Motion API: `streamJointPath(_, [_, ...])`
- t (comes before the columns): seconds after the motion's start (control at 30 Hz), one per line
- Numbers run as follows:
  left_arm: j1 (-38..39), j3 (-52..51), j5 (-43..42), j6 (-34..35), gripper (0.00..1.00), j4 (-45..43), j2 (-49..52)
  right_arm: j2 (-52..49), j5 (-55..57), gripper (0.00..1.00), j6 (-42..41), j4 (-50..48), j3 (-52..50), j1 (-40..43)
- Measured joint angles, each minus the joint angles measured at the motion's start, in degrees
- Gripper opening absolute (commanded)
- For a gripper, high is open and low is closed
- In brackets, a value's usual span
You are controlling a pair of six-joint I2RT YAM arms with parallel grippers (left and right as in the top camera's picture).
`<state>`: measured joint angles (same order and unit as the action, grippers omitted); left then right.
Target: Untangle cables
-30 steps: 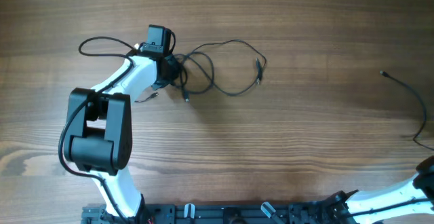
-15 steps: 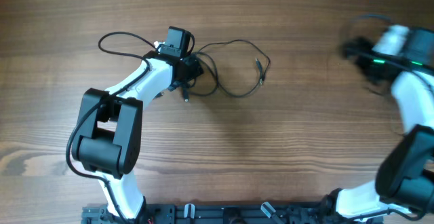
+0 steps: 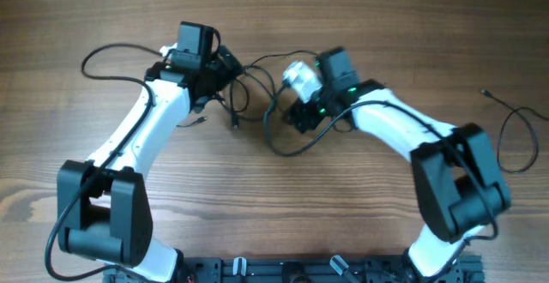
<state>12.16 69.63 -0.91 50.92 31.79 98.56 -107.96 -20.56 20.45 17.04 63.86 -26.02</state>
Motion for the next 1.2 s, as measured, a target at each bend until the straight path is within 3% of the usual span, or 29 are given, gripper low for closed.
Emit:
streamJointPath(0.1, [-2.34, 0.0, 1.05, 4.87, 1.0, 0.2, 0.0, -3.37, 3.67, 0.67, 3.8, -0.76, 0.0, -4.31])
streamJointPath(0.2, [-2.91, 0.02, 1.49, 6.64, 1.0, 2.16, 0.0, -4.94, 6.47, 0.46, 5.22, -3.02, 0.26, -4.83])
streamJointPath(0.23, [-2.91, 0.02, 1.49, 6.84, 0.98, 3.26, 0.0, -5.07, 6.93, 0.36, 5.01, -3.43, 0.26, -4.81])
streamJointPath(0.27, [-2.91, 0.0, 1.49, 6.88, 0.91, 4.7, 0.0, -5.2, 7.37, 0.32, 4.76, -3.65, 0.39, -4.79])
streamJointPath(0.43, [-1.55, 0.0, 1.51, 7.34, 0.76, 6.27, 0.13, -5.31, 7.76, 0.32, 3.23, -3.91, 0.48, -4.52])
streamJointPath(0.63, [2.38, 0.0, 1.7, 7.52, 0.74, 5.01, 5.38, -5.31, 7.78, 0.29, 1.73, -3.93, 0.48, -4.52])
streamJointPath(0.7, [2.47, 0.0, 1.73, 7.52, 0.58, 4.42, 8.13, -5.31, 7.78, 0.26, 1.68, -3.93, 0.48, -4.52])
streamJointPath(0.73, [2.47, 0.0, 1.9, 7.74, 0.32, 3.91, 8.9, -5.31, 7.78, 0.24, 1.46, -3.93, 0.48, -4.52])
streamJointPath(0.8, [2.47, 0.0, 1.97, 7.93, 0.04, 3.15, 9.73, -5.31, 7.76, 0.22, 0.44, -3.93, 0.48, -4.52])
streamJointPath(0.83, [2.47, 0.0, 1.92, 7.91, 0.04, 2.8, 9.84, -5.31, 7.78, 0.07, 0.2, -3.93, 0.48, -4.52])
streamJointPath(0.87, [2.47, 0.0, 1.92, 7.91, 0.04, 2.27, 9.88, -5.31, 7.78, 0.04, 0.0, -3.93, 0.48, -4.52])
streamJointPath(1.07, [0.7, -0.02, 1.9, 4.37, 0.04, 4.2, 8.98, -5.31, 7.06, 0.04, -5.55, -3.37, 0.59, -2.95])
streamJointPath(1.2, [-3.63, -0.22, 1.92, 3.02, 0.04, 7.82, -0.55, -4.44, 6.71, 0.04, -12.09, 1.75, 1.38, 4.5])
